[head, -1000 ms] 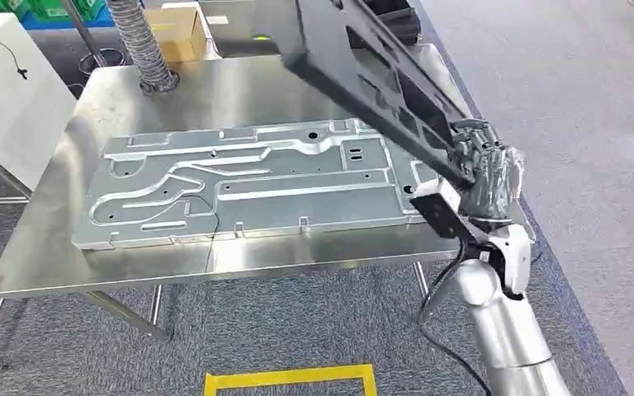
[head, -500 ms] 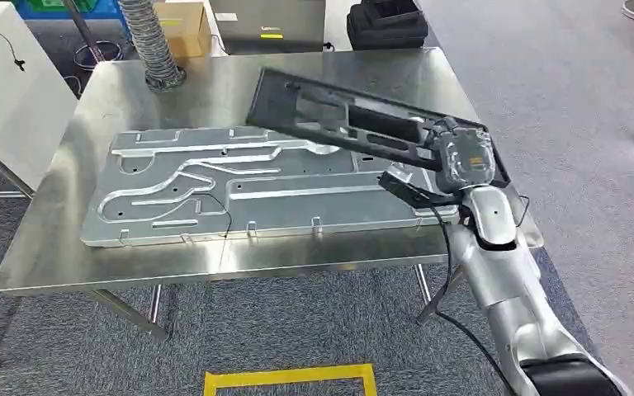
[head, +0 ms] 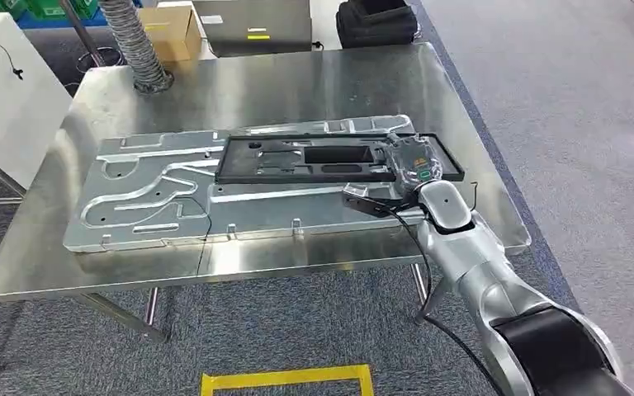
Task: Take the parts from the cabinet and place them on the table.
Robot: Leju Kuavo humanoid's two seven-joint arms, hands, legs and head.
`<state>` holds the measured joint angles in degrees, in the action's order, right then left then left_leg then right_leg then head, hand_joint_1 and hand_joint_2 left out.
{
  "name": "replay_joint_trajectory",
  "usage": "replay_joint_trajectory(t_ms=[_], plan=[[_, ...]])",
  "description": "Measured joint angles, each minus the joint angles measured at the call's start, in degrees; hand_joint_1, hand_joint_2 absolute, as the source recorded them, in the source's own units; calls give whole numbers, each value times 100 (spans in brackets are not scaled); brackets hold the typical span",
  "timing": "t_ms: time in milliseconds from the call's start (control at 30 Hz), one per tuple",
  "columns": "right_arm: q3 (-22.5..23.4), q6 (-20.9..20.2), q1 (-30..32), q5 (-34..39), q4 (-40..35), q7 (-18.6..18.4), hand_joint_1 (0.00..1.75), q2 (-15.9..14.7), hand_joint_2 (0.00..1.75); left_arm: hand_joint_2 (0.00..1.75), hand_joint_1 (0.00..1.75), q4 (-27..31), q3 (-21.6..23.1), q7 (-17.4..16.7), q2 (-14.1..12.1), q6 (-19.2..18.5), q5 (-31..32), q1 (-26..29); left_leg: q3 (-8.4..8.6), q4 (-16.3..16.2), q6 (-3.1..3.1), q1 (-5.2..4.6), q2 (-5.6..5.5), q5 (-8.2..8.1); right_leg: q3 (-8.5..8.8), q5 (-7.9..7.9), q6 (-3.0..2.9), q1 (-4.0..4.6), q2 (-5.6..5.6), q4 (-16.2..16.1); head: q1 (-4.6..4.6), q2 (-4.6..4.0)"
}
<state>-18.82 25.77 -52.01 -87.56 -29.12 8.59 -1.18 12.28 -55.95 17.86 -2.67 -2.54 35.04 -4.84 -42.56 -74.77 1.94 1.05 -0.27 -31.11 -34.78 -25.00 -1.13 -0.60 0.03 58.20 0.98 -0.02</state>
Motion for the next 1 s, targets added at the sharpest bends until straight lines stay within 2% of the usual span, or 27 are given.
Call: replay_joint_trajectory(t_ms=[33, 67, 100, 133, 233, 267, 300, 333, 400, 433, 467, 500, 533, 567, 600, 633, 733, 767, 800, 833, 867, 900, 933, 967, 1000], plan=[[-15, 30, -6, 11, 53, 0, 175, 0, 175, 175, 0, 0, 0, 2, 0, 2, 9, 3, 179, 397, -19, 0, 0, 247, 12, -9, 4, 2, 2, 3, -2, 0], [-24, 79, -25, 22, 101, 0, 175, 0, 175, 175, 0, 0, 0, 9, -2, 4, 15, 1, 433, 951, -48, -1, 0, 537, 28, -23, 24, 3, 7, 10, -2, 0], [-37, 161, -54, 29, 168, -4, 175, 0, 175, 175, 0, 0, 0, 22, -4, 9, 46, -1, 663, 1458, -84, -1, 0, 754, 36, -39, 44, 3, 11, 19, -2, 0], [-46, 267, -85, 37, 232, -11, 175, 0, 175, 175, 0, 0, 2, 28, -7, 11, 66, -7, 770, 1612, -97, -46, -2, 664, 21, -55, 76, 46, 19, 36, 0, 0], [-50, 455, -113, 81, 385, -9, 175, 2, 175, 175, 0, 0, 9, 48, -5, 20, 129, -20, 745, 1627, -158, -56, -12, 665, 28, -30, 162, 24, 20, -8, -2, 0], [-53, 479, -124, 96, 420, 4, 175, 2, 175, 175, 0, 0, 13, 52, -4, 31, 140, -27, 760, 1681, -204, -26, -13, 693, 38, -34, 207, 46, 19, -14, -2, 0], [-57, 496, -136, 103, 453, 13, 175, 2, 175, 175, 0, 0, 26, 57, -4, 35, 168, -39, 790, 1723, -240, -5, -9, 720, 20, -103, 229, 12, 19, 50, -2, 0], [-59, 507, -172, 105, 488, 28, 175, 9, 175, 175, 0, 0, 37, 61, -4, 44, 181, -59, 787, 1735, -270, -8, -7, 728, -104, -283, 237, 20, 14, 292, -2, 0], [-68, 505, -231, 90, 582, 37, 175, 65, 175, 175, 0, 0, 48, 81, -4, 48, 223, -95, 783, 1734, -289, -15, -1, 725, -531, -728, 258, 18, 17, 1214, -2, 0], [-81, 498, -239, 59, 617, 33, 175, 96, 175, 175, 0, 0, 50, 98, -2, 50, 234, -115, 783, 1730, -294, -18, 1, 722, -738, -869, 267, 18, 16, 1640, -2, 0], [-111, 492, -240, 5, 656, 20, 175, 133, 175, 175, 0, 0, 55, 120, -2, 63, 249, -133, 784, 1725, -295, -17, -1, 721, -855, -876, 271, 15, 15, 1864, -2, 0], [-136, 487, -244, -13, 683, 15, 175, 175, 175, 175, 0, 0, 61, 138, 0, 72, 265, -147, 791, 1719, -298, -17, -7, 716, -823, -733, 271, 5, 14, 1757, -2, 0], [-153, 481, -265, -26, 711, 15, 175, 223, 175, 175, 0, 0, 76, 151, 9, 81, 293, -161, 795, 1708, -289, -17, -13, 709, -652, -489, 263, -7, 14, 1392, -2, 0], [-162, 479, -301, -30, 731, 13, 0, 258, 0, 175, 0, 0, 96, 168, 15, 96, 302, -174, 798, 1687, -270, -17, -18, 695, -398, -200, 245, -14, 12, 838, -2, 0], [-168, 479, -346, -30, 748, 13, 0, 286, 0, 175, 0, 0, 114, 184, 20, 112, 308, -188, 799, 1661, -251, -17, -20, 675, -155, 33, 224, -13, 8, 314, -2, 0], [-179, 479, -388, -22, 763, 15, 0, 321, 0, 175, 0, 0, 131, 203, 20, 122, 326, -204, 774, 1643, -222, -35, -22, 658, -37, -25, 204, 0, 4, 101, -2, 0], [-203, 481, -431, 18, 820, 83, 0, 402, 0, 175, 0, 0, 170, 241, 24, 173, 367, -230, 767, 1656, -140, -37, -19, 672, -61, -13, 133, 46, 17, 58, -2, 0], [-206, 481, -434, 37, 838, 112, 0, 415, 0, 175, 0, 0, 177, 240, 24, 175, 374, -231, 780, 1670, -102, -36, -21, 675, -50, 6, 90, 43, 16, 22, -2, 0], [-208, 485, -436, 66, 846, 122, 0, 431, 0, 175, 0, 0, 184, 240, 20, 184, 400, -228, 760, 1642, -77, -20, -15, 627, -6, 39, 39, -2, 0, -35, -2, 0], [-208, 490, -447, 103, 862, 144, 0, 442, 0, 175, 0, 0, 190, 240, 22, 190, 404, -227, 717, 1489, -54, -26, -6, 513, 6, 43, 15, -2, 2, -54, -2, 0], [-208, 494, -455, 142, 879, 173, 0, 450, 0, 175, 0, 0, 190, 243, 22, 203, 404, -231, 555, 1116, -34, -22, -6, 301, 7, 43, -14, -3, 1, -54, -2, 0], [-208, 496, -443, 157, 905, 197, 0, 459, 0, 175, 0, 0, 190, 247, 20, 212, 404, -230, 317, 605, -14, -14, -6, 69, 9, 40, -18, 2, 2, -53, -2, 0], [-208, 496, -427, 173, 927, 212, 0, 459, 0, 0, 0, 0, 190, 254, 20, 221, 407, -225, 104, 177, 1, -14, -6, -83, 8, 38, -21, 4, 3, -52, -2, 0], [-210, 498, -397, 201, 954, 221, 0, 459, 0, 0, 0, 0, 190, 262, 26, 225, 420, -219, -44, -98, 8, -13, -5, -127, 9, 38, -20, 6, 5, -51, -2, 0], [-208, 509, -361, 241, 980, 227, 0, 457, 0, 0, 0, 0, 190, 264, 28, 238, 444, -214, -54, -81, 9, -9, -5, -45, 14, 35, -17, 6, 8, -50, -2, 0]])
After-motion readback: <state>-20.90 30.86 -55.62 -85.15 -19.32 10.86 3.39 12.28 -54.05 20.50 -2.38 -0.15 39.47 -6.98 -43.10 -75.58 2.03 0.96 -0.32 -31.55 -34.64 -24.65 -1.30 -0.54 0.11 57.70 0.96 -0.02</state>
